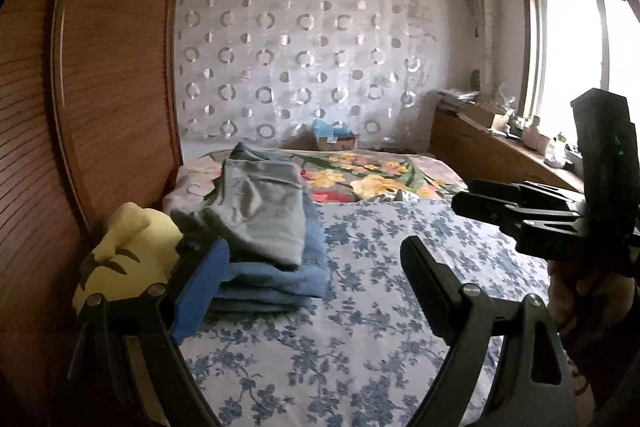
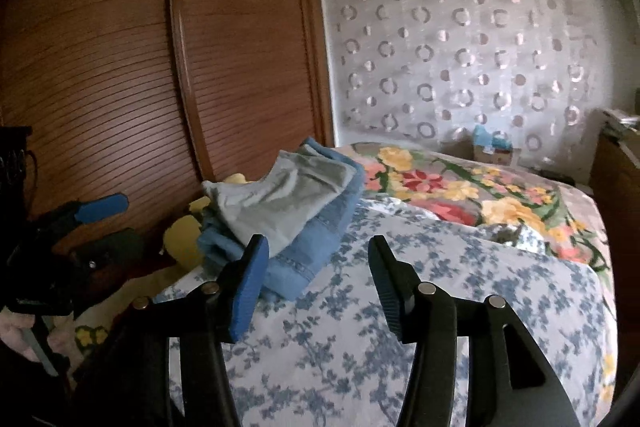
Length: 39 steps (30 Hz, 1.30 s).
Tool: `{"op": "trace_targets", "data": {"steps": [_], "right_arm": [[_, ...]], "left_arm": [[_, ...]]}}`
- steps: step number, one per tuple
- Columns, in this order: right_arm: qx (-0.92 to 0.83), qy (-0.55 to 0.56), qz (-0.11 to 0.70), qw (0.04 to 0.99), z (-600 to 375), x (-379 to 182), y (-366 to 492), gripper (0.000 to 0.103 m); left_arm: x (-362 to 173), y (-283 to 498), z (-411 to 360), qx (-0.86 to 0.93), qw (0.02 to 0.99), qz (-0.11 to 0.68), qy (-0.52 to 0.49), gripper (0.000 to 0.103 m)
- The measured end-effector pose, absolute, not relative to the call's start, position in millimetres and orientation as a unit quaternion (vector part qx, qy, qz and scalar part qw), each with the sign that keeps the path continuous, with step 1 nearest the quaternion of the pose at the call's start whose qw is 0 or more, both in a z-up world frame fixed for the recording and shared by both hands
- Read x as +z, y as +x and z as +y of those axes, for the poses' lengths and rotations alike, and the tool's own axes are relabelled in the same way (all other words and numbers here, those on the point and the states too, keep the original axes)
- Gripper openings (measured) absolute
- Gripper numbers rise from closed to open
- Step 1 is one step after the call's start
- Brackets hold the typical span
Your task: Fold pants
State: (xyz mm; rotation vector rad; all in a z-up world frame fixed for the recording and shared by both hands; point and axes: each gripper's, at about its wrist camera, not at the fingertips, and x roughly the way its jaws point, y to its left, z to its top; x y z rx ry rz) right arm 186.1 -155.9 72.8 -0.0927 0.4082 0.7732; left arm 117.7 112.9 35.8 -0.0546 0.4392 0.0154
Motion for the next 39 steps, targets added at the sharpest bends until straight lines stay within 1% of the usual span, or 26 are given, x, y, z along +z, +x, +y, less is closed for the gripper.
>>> {"op": "trace_targets", "data": {"steps": [13,17,23,34,39], "right_arm": [[0.329,-0.019,0.198,0.923,-193.3,64.3,137.3,0.057],[0.321,-0.011,0.202,0.925,-200.6,66.3,121.0,0.061],[0.292,-0.002,0.196,0.936,-214.0,70.7,90.7,0.071],[0.244,0.01,0.18,0.953,-223.3,80.1,50.2,0.077],[0.225,0.017,0.164,0.96,-225.5,84.4,38.3,0.082]], "left_arm": [[34.1,98.2,69.0,-0.025,0.974,0.224,-0.006,0.088],[35.9,88.1,55.7,-0.037,0.974,0.222,-0.001,0.088],[40.5,71.9,38.8,-0.052,0.974,0.221,0.006,0.088],[51.3,57.0,16.6,-0.063,0.974,0.216,0.004,0.088],[65.3,46.3,10.5,-0.058,0.978,0.198,0.009,0.088]]}}
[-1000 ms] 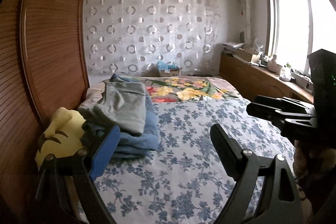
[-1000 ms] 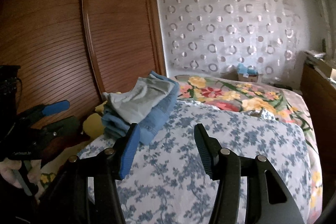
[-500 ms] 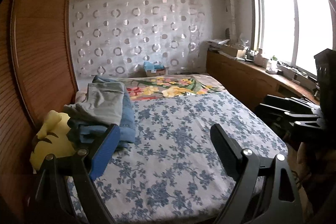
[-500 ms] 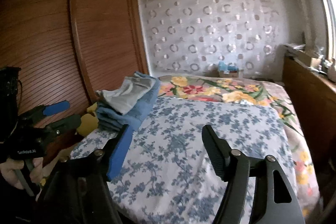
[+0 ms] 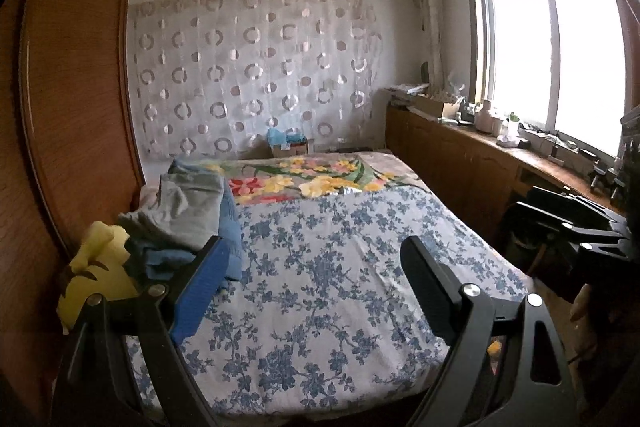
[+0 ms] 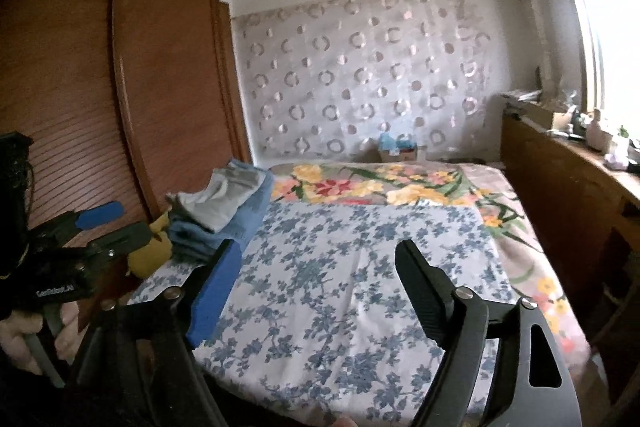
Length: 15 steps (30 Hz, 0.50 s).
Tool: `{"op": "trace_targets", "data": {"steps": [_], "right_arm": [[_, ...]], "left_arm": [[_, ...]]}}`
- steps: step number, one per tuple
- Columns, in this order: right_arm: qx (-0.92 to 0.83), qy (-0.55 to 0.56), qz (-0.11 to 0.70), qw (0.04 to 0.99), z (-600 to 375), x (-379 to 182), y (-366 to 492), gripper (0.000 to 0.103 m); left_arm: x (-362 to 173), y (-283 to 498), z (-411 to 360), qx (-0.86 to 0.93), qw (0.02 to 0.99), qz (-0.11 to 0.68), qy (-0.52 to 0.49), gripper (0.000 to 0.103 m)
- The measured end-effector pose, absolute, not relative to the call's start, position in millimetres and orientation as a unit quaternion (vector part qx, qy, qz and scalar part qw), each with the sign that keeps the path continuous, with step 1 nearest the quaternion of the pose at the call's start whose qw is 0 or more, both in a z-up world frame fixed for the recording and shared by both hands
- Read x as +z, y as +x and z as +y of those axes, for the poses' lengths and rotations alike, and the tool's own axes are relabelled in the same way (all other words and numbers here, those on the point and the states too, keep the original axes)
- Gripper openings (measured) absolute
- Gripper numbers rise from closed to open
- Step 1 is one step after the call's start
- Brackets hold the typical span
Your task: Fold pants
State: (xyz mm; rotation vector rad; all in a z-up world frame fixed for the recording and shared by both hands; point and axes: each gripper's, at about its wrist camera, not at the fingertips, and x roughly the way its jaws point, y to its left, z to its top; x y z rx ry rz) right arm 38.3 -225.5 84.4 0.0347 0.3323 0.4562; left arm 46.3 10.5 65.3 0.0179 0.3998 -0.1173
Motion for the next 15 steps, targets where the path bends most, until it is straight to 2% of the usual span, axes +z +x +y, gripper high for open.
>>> {"op": "trace_targets", "data": {"steps": [15], "right_arm": [[0.181,0.018,0.137,0.974,-212.2,80.8,19.2,0.083]], "left_arm": [[86.2,22.1,8.0,-0.045,0.984,0.17,0.0,0.088]]}}
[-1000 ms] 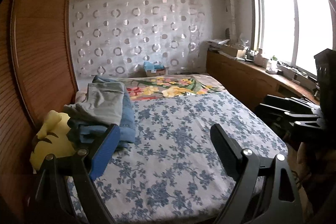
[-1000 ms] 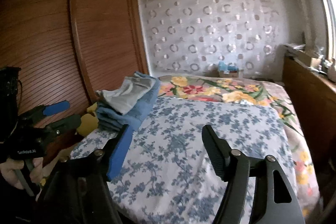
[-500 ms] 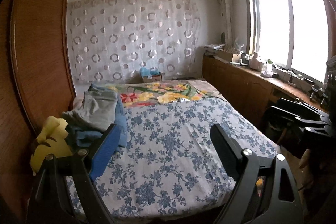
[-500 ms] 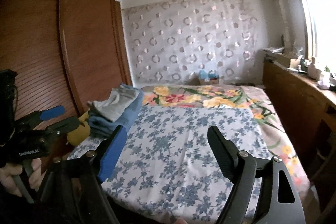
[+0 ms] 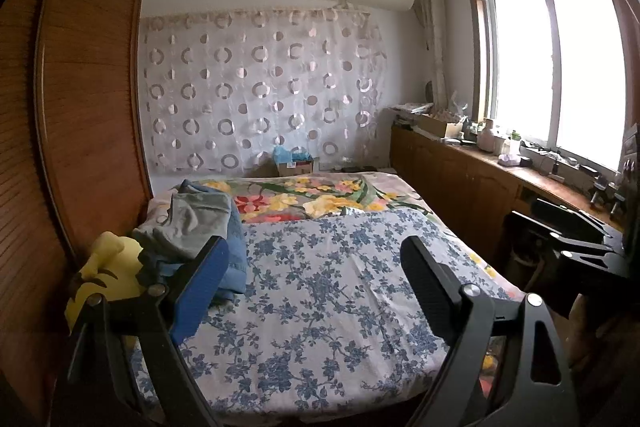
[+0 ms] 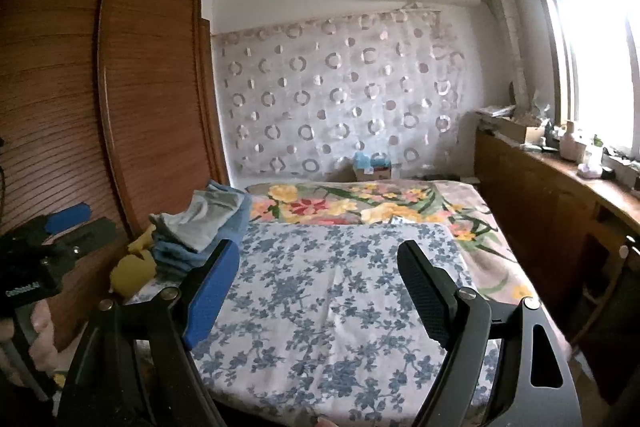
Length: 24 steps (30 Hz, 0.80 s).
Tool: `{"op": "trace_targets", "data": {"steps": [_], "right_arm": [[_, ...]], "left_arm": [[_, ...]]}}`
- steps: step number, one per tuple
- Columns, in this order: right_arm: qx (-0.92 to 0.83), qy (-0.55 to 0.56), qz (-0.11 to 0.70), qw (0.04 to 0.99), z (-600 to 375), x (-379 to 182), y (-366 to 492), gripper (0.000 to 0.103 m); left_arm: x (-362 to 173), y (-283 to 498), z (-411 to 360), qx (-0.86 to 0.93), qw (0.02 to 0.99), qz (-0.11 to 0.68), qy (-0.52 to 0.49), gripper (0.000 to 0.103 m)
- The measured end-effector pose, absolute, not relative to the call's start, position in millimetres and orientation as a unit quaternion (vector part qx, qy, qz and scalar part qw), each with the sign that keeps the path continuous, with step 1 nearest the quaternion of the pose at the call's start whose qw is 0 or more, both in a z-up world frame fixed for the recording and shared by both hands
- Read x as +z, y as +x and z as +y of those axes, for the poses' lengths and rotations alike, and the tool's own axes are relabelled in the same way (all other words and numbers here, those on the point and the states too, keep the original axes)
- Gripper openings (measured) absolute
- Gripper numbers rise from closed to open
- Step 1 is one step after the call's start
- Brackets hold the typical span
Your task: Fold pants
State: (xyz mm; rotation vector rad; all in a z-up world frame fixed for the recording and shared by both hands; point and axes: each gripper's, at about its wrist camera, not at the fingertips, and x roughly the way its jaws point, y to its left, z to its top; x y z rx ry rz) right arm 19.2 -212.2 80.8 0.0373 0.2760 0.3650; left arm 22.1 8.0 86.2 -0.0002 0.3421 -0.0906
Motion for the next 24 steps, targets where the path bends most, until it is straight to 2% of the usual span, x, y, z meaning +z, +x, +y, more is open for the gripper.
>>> {"op": "trace_targets", "data": {"steps": [24], "right_arm": [[0.172,0.016,0.139,0.975,-219.9,79.5,19.1,0.083]], "left_arm": [[79.3,21.1,9.0,-0.036,0.984,0.177,-0.001,0.088]]}}
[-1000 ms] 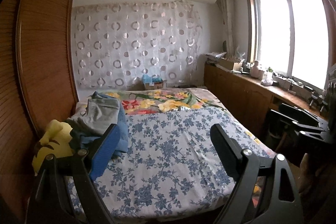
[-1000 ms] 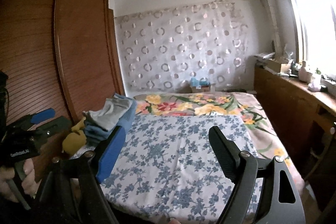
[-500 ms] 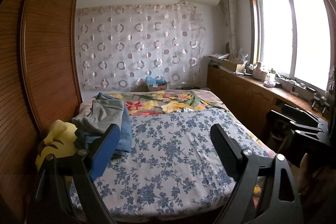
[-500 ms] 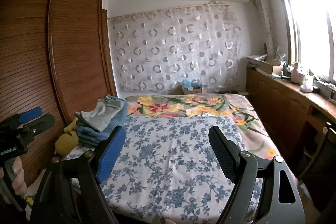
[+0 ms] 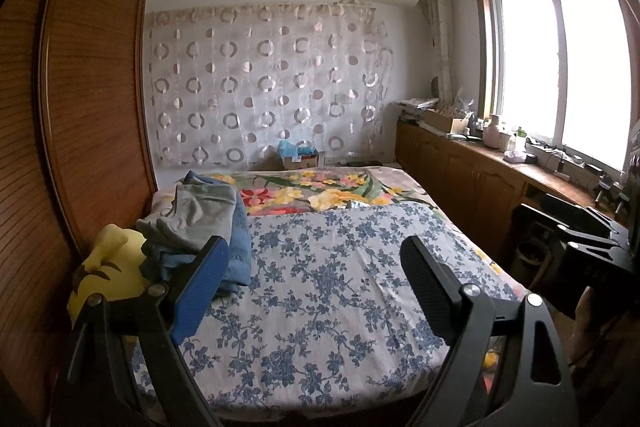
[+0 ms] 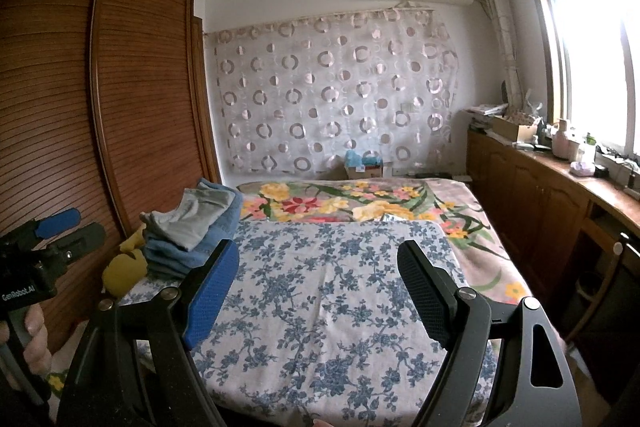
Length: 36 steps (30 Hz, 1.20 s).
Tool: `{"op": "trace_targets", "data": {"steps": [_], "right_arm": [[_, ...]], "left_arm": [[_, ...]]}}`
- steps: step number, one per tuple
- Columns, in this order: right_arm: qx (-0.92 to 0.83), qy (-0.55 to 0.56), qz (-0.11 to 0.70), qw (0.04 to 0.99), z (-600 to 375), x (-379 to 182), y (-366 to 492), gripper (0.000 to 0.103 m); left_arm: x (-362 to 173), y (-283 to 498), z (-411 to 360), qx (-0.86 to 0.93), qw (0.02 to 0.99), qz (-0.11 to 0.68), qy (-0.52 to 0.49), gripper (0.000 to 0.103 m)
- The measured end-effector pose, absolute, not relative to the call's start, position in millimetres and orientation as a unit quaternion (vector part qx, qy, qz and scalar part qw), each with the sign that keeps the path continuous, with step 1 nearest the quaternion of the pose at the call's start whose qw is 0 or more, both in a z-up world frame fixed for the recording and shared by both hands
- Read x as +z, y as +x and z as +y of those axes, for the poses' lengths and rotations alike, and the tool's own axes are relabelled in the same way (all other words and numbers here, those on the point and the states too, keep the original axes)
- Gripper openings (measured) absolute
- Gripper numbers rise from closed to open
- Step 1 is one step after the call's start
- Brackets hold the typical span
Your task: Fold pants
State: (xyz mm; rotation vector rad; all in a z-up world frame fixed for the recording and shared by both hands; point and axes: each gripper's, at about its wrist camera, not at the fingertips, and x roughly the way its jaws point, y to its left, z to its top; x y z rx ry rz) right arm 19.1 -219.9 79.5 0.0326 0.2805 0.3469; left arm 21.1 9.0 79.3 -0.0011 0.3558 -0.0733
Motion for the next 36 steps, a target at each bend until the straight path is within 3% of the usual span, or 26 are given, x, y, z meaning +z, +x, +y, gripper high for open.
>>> {"op": "trace_targets", "data": {"steps": [36], "right_arm": [[0.17,0.013,0.139,0.976,-221.1,79.8,16.9,0.083]], "left_arm": [[79.0,21.5,7.4,-0.036,0.983,0.178,0.0,0.088]]}}
